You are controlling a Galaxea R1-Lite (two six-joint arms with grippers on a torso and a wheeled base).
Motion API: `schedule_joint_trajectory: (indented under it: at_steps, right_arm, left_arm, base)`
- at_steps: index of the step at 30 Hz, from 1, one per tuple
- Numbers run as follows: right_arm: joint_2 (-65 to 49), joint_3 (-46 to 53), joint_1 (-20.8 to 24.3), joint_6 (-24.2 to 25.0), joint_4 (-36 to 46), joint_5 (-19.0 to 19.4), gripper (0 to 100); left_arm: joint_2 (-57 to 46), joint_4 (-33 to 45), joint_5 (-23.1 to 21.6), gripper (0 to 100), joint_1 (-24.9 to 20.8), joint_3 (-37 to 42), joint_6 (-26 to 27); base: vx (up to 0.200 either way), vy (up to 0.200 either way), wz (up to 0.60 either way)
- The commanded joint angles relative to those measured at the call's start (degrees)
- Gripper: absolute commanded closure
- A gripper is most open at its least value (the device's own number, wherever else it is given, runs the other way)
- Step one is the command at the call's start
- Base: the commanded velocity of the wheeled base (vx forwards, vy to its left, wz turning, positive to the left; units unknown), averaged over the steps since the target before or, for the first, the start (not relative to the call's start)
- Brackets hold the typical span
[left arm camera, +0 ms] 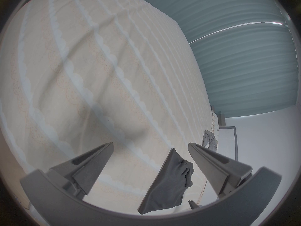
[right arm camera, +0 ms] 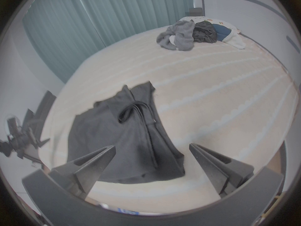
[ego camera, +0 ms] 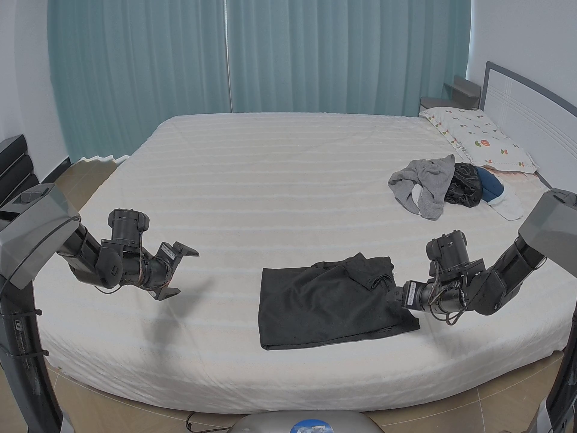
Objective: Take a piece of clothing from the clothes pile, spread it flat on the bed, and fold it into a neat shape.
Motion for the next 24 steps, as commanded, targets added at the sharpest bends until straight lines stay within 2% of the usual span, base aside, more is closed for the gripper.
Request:
schedule_joint_trajectory:
  at_steps: [1, 4, 7, 12, 18, 24]
  right_arm:
    - [-1.19, -4.78, 2.4, 5.83, -0.27, 3.61, 0]
    - [2.23, -7.5, 4.07, 9.17, -0.19, 5.9, 0]
    - [4.69, -9.53, 4.78, 10.23, -0.19, 6.25, 0]
    - [10.67, -15.59, 7.06, 14.8, 0.25, 6.42, 0]
    - [13.04, -17.35, 7.76, 15.15, 0.6, 8.09, 0]
    - [14.27, -18.49, 7.85, 15.15, 0.6, 8.09, 0]
  left_arm:
    - [0.05, 0.05, 0.12, 0, -0.04, 0.12, -0.02]
    - [0.05, 0.14, 0.12, 0, -0.04, 0.21, 0.16]
    - [0.05, 0.05, 0.21, 0, -0.12, 0.21, 0.16]
    - [0.05, 0.05, 0.39, 0, -0.12, 0.21, 0.16]
    - [0.14, 0.05, 0.39, 0, -0.12, 0.3, 0.16]
    - [0.14, 0.05, 0.39, 0, -0.12, 0.21, 0.16]
  base:
    - [0.0, 0.0, 0.0]
    - [0.2, 0.0, 0.0]
    - [0.2, 0.0, 0.0]
    - [0.0, 0.0, 0.0]
    - [0.0, 0.0, 0.0]
    - [0.0, 0.0, 0.0]
